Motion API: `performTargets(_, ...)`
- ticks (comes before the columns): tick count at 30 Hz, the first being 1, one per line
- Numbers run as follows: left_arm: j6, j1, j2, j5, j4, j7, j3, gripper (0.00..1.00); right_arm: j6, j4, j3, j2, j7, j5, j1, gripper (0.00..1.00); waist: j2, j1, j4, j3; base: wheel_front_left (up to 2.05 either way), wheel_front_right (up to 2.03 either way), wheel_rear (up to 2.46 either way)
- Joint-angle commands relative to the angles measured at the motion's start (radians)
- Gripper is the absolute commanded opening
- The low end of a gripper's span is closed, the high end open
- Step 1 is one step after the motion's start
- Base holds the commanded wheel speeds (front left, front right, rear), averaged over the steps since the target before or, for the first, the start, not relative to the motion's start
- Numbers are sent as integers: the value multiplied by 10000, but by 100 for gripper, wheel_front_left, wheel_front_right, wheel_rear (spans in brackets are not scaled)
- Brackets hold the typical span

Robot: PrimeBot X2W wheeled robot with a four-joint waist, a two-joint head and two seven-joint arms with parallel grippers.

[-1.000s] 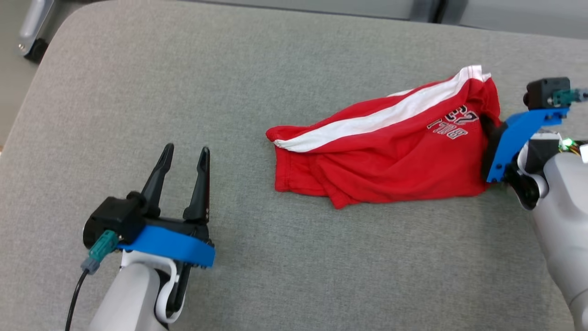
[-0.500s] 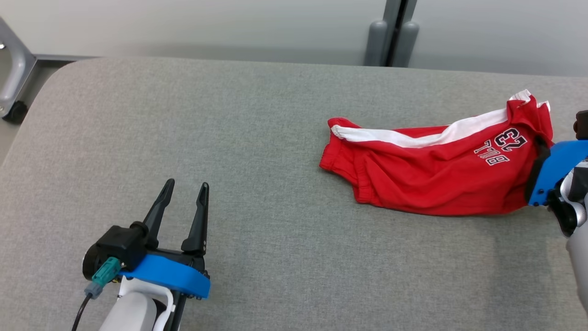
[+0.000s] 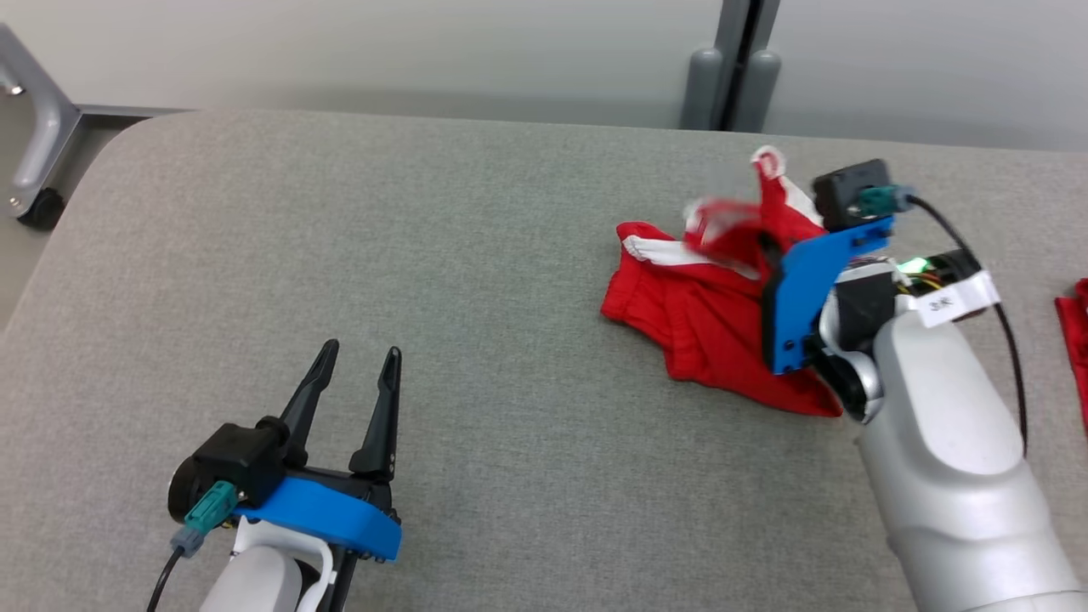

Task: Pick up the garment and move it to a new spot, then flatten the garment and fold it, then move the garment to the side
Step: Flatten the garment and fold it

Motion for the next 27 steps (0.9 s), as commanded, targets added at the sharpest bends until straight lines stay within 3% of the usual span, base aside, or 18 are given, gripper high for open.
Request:
performTargets(1, 4, -234, -7, -71, -1, 37, -75, 100, 3, -154, 391, 89, 285, 172, 114, 0, 0, 0, 183, 128, 0, 0, 0)
performTargets(8, -40, -610, -109, -144, 166, -15, -381, 100, 4, 163, 1733, 125, 610, 1238, -214, 0, 0, 0, 724, 432, 0, 0, 0)
performTargets(16, -65, -730, -209, -239, 410, -72, -453, 100, 4, 918, 2398, 120, 184, 2062, -533, 0, 0, 0, 936, 524, 0, 0, 0)
performTargets(17, -68, -728, -217, -252, 444, -80, -455, 100, 4, 1012, 2475, 122, 80, 2276, -566, 13, 0, 0, 936, 520, 0, 0, 0)
performTargets(18, -71, -725, -222, -269, 470, -86, -455, 100, 4, 1092, 2552, 124, -30, 2572, -582, 100, 0, 0, 930, 510, 0, 0, 0)
performTargets(23, -78, -636, -185, -318, 553, -100, -361, 100, 4, 972, 2962, 120, -820, 4465, -869, 100, 0, 0, 768, 374, 0, 0, 0)
performTargets(27, -61, -423, -77, -276, 505, -99, -219, 100, 4, 785, 2825, 120, -1691, 4990, -1187, 100, 0, 0, 537, 149, 0, 0, 0)
